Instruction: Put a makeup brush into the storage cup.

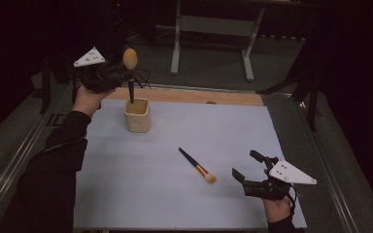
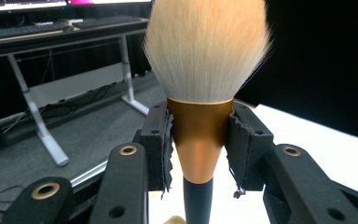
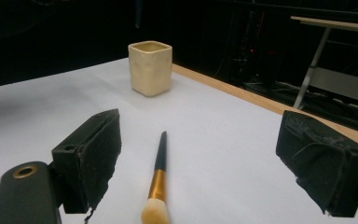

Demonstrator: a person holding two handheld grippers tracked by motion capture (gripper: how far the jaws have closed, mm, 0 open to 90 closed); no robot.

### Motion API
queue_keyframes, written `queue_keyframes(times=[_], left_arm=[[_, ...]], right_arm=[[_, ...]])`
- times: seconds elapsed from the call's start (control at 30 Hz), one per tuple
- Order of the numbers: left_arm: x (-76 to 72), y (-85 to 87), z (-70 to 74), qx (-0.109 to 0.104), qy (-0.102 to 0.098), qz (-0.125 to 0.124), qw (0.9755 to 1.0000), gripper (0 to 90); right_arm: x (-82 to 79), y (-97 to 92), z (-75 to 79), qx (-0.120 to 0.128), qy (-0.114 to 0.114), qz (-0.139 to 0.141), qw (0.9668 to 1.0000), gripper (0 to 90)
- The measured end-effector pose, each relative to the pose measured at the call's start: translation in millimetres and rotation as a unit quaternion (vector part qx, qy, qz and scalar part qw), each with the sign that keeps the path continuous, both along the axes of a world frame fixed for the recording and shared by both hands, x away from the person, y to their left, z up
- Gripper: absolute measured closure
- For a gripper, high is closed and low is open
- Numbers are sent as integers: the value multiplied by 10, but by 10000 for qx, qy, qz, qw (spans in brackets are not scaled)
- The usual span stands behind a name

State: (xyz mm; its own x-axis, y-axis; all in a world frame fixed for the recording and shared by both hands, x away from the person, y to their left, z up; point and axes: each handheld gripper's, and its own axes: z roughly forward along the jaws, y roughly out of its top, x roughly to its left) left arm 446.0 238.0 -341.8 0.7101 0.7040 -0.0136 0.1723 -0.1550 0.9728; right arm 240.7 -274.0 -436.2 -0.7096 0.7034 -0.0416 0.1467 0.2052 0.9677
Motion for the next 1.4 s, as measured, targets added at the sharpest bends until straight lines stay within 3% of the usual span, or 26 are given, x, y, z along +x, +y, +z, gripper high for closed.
queue_keyframes(times=[0.33,0.93,1.07,1.27,1.4], left_arm=[[74,12,-177,-152,87,164,9997,633],[105,39,-336,-287,199,240,9991,631],[104,14,-356,-199,226,206,9993,631],[117,12,-397,-308,229,220,9990,630],[123,7,-456,-236,276,269,9990,630]], right_arm=[[2,1,-4,-18,20,19,10000,137],[9,11,-12,-17,42,50,10000,137],[10,13,-13,-22,42,56,10000,137],[7,10,-12,-25,37,53,10000,137],[8,6,-13,-21,38,56,10000,137]])
